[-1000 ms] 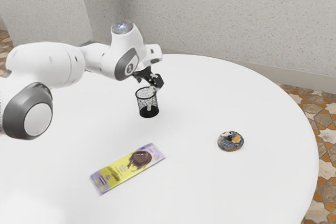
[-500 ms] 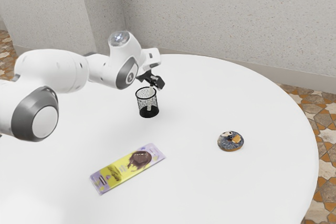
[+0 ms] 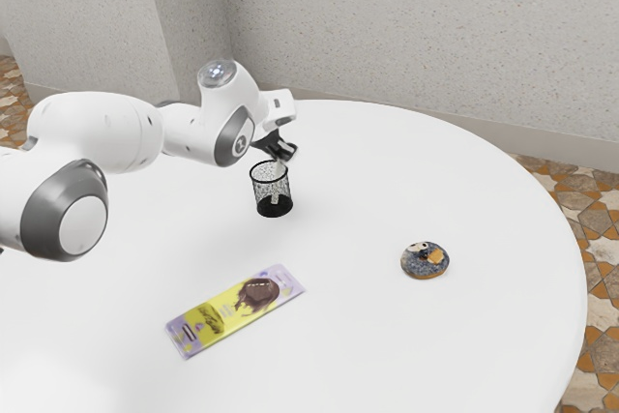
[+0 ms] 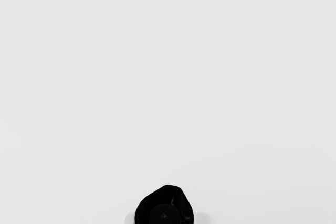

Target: Take the marker out of the pen holder and place it to the left of the pen holder.

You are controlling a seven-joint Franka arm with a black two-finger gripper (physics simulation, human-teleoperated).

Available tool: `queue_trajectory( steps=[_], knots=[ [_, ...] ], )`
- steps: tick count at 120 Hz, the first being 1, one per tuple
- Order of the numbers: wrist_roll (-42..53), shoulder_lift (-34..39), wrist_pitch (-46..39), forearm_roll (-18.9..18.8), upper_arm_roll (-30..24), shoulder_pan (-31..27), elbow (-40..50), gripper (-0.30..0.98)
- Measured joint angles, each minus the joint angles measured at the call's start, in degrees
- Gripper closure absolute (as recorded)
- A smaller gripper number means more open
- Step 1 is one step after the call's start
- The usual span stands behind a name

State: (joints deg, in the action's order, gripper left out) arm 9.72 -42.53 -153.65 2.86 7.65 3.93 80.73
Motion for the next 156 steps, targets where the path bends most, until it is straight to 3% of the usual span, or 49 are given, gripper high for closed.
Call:
queue_trajectory(
  steps=[20, 47, 70, 94, 144, 156],
  knots=[
    [0.0, 1.0, -0.1, 0.0, 0.1, -0.1, 0.6, 0.73],
    [-0.5, 12.8, 0.0, -1.0, 0.3, 0.4, 10.1, 0.77],
    [-0.8, 19.0, 1.0, -5.2, 0.4, 0.1, 11.4, 0.78],
    [-0.7, 15.0, 3.0, -7.0, 0.4, -5.5, 11.0, 0.78],
    [-0.3, 4.3, 4.1, -7.0, -0.2, -9.2, 5.2, 0.77],
    [0.3, 4.3, 4.3, -6.2, -0.3, -9.3, 5.1, 0.54]
  ],
)
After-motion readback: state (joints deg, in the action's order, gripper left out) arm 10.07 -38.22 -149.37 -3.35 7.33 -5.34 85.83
